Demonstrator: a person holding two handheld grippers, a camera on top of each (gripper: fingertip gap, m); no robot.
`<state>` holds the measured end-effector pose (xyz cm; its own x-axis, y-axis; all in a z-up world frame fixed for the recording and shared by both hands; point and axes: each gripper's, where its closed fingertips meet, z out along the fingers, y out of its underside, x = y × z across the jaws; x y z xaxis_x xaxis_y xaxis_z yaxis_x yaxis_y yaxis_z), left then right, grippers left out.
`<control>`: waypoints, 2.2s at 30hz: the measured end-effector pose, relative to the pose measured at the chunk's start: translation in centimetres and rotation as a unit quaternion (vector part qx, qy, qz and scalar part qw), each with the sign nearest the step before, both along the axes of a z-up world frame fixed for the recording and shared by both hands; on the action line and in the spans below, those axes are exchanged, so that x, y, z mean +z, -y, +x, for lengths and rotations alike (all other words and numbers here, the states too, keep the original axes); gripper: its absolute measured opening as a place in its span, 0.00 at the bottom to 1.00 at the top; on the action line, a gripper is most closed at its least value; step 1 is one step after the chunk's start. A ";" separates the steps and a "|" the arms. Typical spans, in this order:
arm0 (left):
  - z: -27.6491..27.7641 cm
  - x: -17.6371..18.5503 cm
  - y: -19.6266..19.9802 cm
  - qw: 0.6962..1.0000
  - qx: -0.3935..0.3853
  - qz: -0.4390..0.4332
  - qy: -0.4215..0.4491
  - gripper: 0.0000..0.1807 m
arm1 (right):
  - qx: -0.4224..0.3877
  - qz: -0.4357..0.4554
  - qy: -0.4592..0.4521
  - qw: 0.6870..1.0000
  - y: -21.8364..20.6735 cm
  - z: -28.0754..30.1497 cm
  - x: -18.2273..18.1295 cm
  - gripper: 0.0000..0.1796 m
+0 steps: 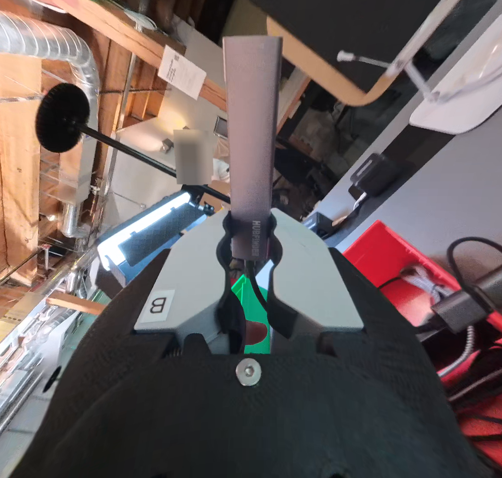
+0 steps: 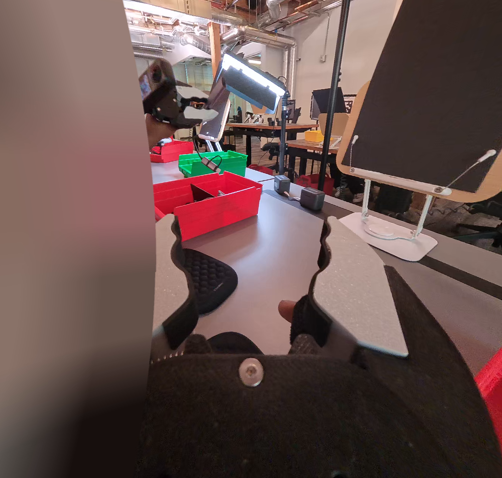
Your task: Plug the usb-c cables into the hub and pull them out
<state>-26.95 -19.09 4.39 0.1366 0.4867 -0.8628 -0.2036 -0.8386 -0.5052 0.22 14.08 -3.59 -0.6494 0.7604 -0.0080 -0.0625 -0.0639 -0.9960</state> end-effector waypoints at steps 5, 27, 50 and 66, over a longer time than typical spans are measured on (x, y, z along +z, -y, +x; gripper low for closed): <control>7.1 0.2 -6.6 0.995 -0.080 0.022 -0.047 0.13 | 0.024 -0.008 0.001 1.000 1.6 0.0 0.1 0.53; 19.3 -11.1 -22.1 0.962 -0.226 -0.106 -0.109 0.13 | 0.126 0.039 0.032 0.991 10.0 -2.5 -1.9 0.16; 18.6 -7.8 -10.8 0.738 -0.373 0.524 0.205 0.47 | -0.043 0.506 -0.168 0.845 3.7 -3.1 -12.5 0.05; 18.6 -8.0 -7.2 0.767 -0.328 0.518 0.186 0.45 | 0.125 0.427 0.128 0.886 4.7 2.1 -20.4 0.19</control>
<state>-8.36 -11.89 -3.64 0.7891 0.6060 0.1004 -0.0893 0.2748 -0.9573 2.29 9.42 -23.99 -0.8587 0.3918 0.3302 0.0812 0.7403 -0.6674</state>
